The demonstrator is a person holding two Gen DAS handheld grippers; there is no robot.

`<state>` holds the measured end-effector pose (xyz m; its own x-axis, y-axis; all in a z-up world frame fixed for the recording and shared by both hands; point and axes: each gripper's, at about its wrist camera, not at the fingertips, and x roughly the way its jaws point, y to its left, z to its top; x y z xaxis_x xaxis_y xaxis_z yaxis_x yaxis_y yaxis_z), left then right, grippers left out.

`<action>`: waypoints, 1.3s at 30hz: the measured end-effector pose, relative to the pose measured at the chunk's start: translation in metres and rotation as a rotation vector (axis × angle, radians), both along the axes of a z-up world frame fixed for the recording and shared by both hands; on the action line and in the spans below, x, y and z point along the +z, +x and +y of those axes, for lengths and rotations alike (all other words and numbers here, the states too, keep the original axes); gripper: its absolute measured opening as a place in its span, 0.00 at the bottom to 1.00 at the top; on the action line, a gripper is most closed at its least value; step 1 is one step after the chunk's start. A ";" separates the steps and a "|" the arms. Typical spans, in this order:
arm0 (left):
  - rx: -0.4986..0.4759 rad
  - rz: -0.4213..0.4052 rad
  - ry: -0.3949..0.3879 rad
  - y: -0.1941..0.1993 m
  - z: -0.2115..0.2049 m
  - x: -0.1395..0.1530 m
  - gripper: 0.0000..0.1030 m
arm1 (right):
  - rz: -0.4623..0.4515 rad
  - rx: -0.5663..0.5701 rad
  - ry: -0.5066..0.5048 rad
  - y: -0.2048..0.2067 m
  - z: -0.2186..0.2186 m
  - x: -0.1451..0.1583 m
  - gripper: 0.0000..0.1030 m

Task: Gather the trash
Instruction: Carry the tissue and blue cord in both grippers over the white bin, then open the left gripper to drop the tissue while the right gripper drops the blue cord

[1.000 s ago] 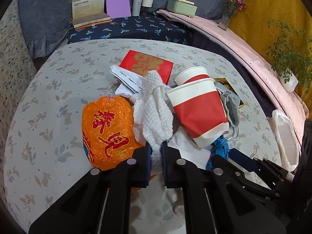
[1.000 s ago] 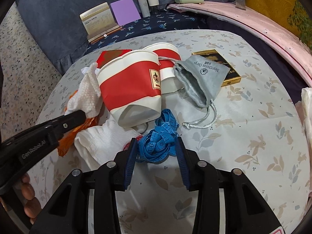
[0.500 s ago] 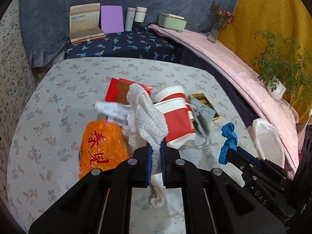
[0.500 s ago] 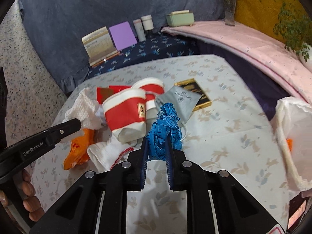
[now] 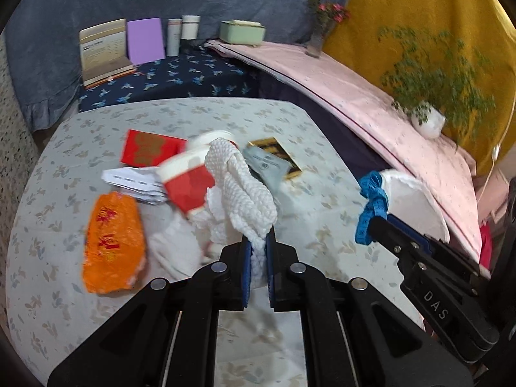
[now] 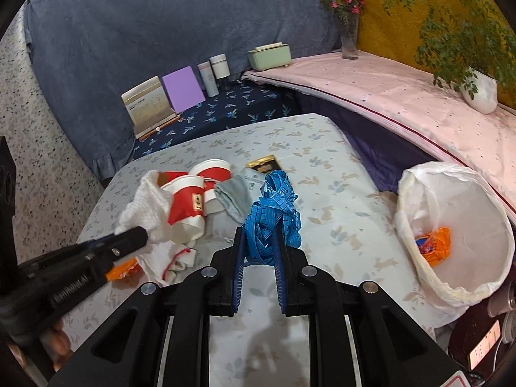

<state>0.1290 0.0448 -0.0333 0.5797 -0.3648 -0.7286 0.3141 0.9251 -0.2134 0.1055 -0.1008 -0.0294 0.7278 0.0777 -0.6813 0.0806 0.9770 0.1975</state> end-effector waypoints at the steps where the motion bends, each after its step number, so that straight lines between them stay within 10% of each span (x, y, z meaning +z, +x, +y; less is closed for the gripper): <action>1: -0.013 0.004 0.005 -0.002 -0.007 -0.003 0.07 | 0.005 -0.007 -0.002 -0.003 -0.004 -0.001 0.16; 23: -0.189 0.043 -0.098 -0.003 -0.082 0.009 0.07 | -0.042 -0.173 0.007 -0.035 -0.088 0.011 0.16; 39: -0.422 0.041 -0.104 -0.002 -0.216 0.017 0.08 | -0.061 -0.383 0.012 -0.066 -0.195 0.011 0.16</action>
